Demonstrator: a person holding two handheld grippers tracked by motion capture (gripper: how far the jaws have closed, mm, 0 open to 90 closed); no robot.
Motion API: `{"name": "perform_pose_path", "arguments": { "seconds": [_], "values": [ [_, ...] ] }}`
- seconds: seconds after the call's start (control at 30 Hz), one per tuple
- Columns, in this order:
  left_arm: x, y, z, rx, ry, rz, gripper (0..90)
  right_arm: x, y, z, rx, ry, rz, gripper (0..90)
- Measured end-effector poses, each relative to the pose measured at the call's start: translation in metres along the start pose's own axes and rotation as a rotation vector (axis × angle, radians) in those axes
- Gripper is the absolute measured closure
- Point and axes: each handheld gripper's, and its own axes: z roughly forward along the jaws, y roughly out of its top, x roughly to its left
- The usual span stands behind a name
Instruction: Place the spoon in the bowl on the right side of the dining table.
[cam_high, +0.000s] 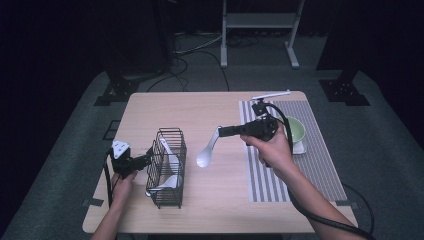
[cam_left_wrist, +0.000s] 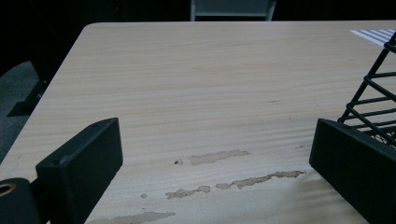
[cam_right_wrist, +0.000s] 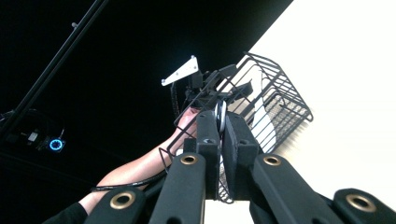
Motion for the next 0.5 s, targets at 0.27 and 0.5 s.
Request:
{"name": "perform_pose_path", "arguments": {
  "seconds": [0.27, 0.5],
  "values": [
    [0.000, 0.000, 0.000, 0.001, 0.000, 0.001, 1.6, -0.009, -0.005, -0.012, -0.024, -0.007, 0.026, 85.7],
    [0.000, 0.000, 0.000, 0.001, 0.001, 0.004, 1.6, -0.015, -0.008, -0.017, -0.035, -0.015, 0.040, 85.7]
  ]
}}
